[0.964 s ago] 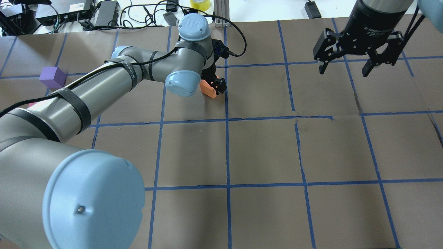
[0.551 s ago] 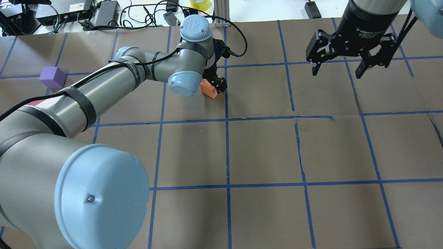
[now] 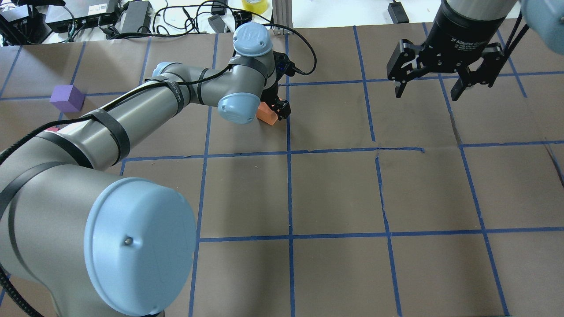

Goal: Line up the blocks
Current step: 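Lower the left gripper and grasp the orange cube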

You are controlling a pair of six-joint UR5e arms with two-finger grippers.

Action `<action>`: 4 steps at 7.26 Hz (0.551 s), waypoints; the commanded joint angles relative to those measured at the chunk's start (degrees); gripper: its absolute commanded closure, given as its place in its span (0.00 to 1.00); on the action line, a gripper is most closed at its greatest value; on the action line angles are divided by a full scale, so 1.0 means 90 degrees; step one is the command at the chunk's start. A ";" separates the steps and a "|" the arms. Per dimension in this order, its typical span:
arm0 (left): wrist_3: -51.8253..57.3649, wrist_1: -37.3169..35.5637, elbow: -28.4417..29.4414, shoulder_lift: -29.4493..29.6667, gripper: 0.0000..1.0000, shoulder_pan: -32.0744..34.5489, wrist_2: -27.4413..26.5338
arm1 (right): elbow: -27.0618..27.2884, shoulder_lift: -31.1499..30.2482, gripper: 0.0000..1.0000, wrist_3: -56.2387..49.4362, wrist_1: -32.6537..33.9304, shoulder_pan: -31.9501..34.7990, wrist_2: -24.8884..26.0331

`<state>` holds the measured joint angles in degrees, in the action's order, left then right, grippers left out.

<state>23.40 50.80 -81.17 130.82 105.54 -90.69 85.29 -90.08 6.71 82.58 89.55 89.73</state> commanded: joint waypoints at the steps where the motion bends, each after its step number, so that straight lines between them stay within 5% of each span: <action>1: -0.0003 -0.0010 -0.0024 0.0005 0.58 0.0002 0.0008 | 0.0006 -0.0059 0.00 -0.0003 -0.0034 0.0001 0.0001; 4: -0.0041 -0.0010 -0.0170 -0.0276 0.66 -0.0095 -0.0041 | 0.0006 -0.0147 0.00 0.0017 0.0043 0.0001 -0.0048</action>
<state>23.51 50.72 -81.92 129.89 105.36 -90.89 85.40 -91.15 6.95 82.45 89.56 89.69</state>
